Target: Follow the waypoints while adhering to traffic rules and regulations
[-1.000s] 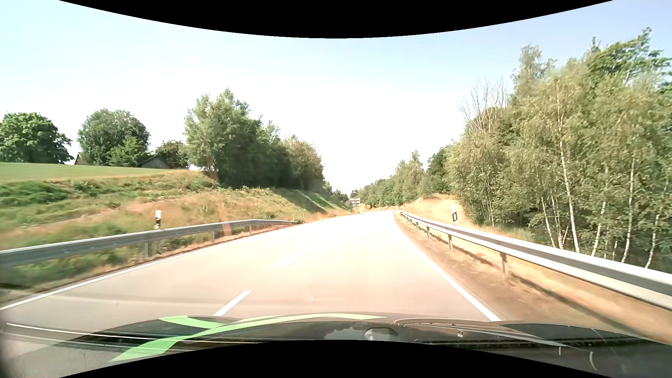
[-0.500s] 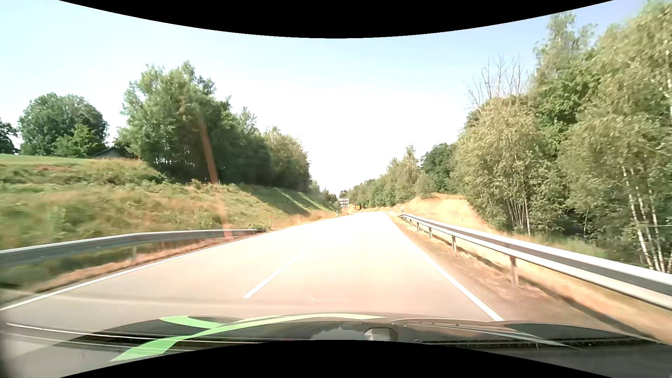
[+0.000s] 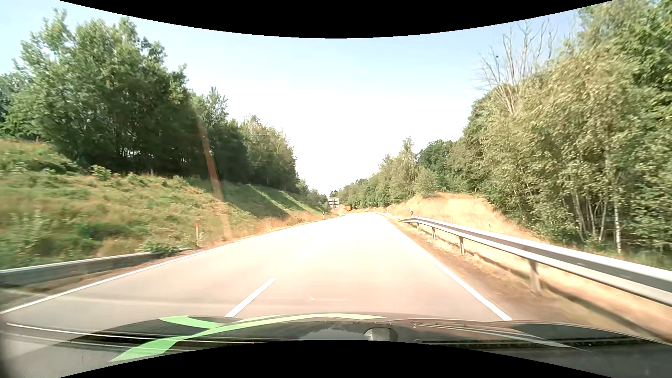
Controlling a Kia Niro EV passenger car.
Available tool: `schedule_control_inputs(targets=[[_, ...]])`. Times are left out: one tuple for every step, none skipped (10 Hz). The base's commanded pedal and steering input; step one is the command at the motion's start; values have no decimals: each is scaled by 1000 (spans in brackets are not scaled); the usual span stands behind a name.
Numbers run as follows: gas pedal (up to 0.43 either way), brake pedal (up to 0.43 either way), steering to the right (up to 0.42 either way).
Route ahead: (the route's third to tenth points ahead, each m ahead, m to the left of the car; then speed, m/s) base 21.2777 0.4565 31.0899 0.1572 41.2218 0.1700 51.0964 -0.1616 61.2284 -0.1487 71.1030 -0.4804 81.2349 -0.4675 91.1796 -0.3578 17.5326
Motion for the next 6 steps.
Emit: schedule_control_inputs(targets=[[331,0,14],[319,0,14],[268,0,14],[248,0,13],[248,0,13],[248,0,13]])
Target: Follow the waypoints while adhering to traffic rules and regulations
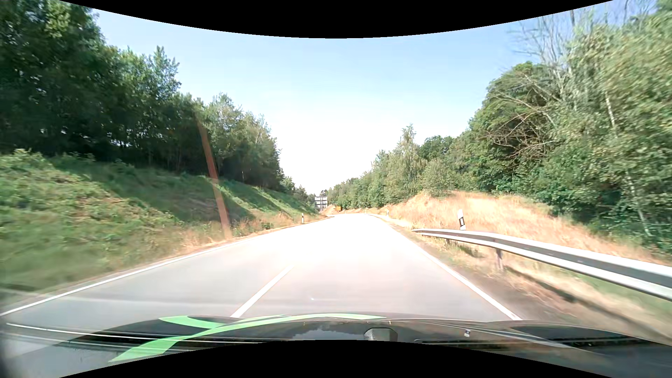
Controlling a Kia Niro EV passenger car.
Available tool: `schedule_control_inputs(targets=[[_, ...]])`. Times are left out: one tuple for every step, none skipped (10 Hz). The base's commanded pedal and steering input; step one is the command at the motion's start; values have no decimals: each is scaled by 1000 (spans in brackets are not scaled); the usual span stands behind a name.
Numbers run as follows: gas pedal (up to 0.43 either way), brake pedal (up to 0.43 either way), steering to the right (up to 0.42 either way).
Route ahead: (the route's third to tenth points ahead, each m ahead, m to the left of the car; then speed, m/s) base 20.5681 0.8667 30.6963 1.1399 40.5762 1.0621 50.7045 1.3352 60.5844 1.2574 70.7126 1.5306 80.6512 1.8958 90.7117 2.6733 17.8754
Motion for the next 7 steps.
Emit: schedule_control_inputs(targets=[[248,0,12],[248,0,12],[260,0,12],[268,0,11],[268,0,10],[260,0,10],[209,0,10]])
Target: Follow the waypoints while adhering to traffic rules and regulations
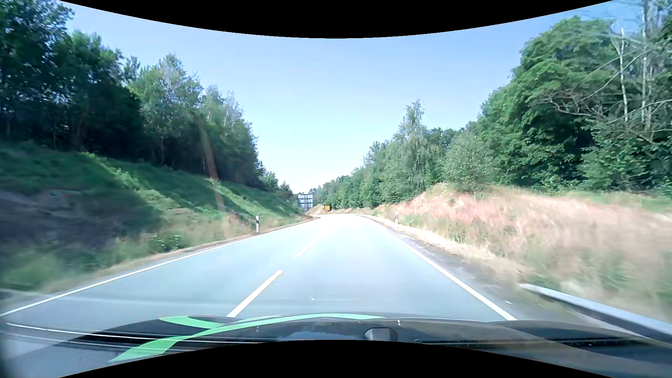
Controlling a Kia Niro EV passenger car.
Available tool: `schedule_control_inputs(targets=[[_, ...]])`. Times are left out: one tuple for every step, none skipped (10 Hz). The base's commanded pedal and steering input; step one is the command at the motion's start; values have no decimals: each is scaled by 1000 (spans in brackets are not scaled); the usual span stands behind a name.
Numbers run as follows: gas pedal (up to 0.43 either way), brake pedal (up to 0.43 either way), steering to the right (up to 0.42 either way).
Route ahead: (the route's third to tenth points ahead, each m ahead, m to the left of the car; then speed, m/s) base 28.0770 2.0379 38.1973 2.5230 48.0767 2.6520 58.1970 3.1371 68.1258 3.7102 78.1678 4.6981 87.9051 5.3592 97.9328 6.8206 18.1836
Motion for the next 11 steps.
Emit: schedule_control_inputs(targets=[[209,0,8],[220,0,4],[228,0,2],[260,0,2],[260,0,1],[228,0,-1],[189,0,-4],[189,0,-5],[177,0,-5],[157,0,-5],[150,0,-6]])
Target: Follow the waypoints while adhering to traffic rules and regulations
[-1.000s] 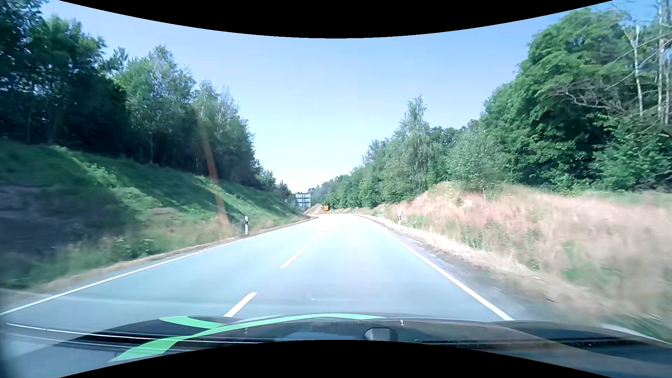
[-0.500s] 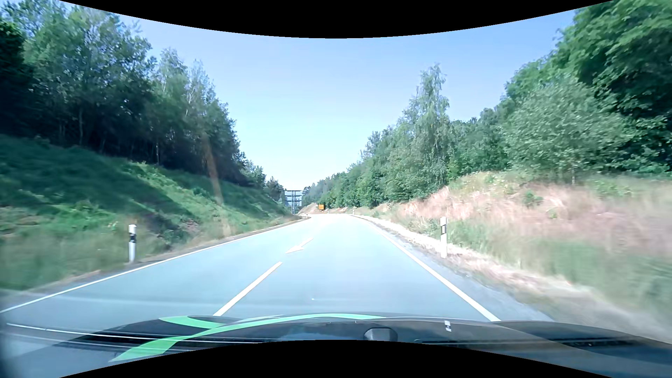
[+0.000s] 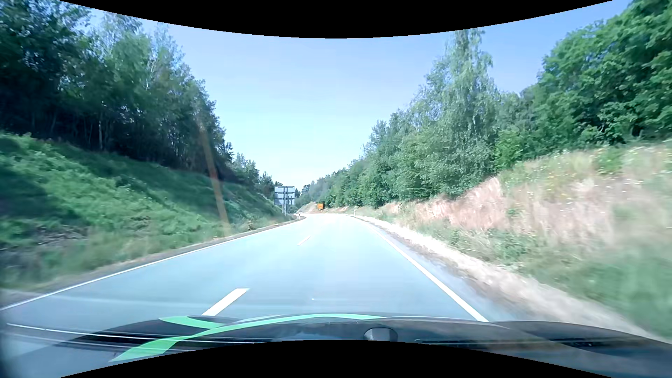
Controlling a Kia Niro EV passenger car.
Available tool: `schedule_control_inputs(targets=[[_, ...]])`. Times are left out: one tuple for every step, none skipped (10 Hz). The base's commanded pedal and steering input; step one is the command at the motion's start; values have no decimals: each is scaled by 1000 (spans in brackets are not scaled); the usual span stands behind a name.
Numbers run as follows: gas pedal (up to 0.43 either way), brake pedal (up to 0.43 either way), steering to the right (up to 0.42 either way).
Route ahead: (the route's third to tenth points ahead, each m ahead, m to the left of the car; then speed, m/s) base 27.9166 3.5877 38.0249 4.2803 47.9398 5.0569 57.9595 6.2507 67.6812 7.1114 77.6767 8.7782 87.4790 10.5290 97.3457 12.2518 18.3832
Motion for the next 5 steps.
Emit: schedule_control_inputs(targets=[[150,0,-6],[130,0,-7],[118,0,-7],[118,0,-7],[118,0,-7]])
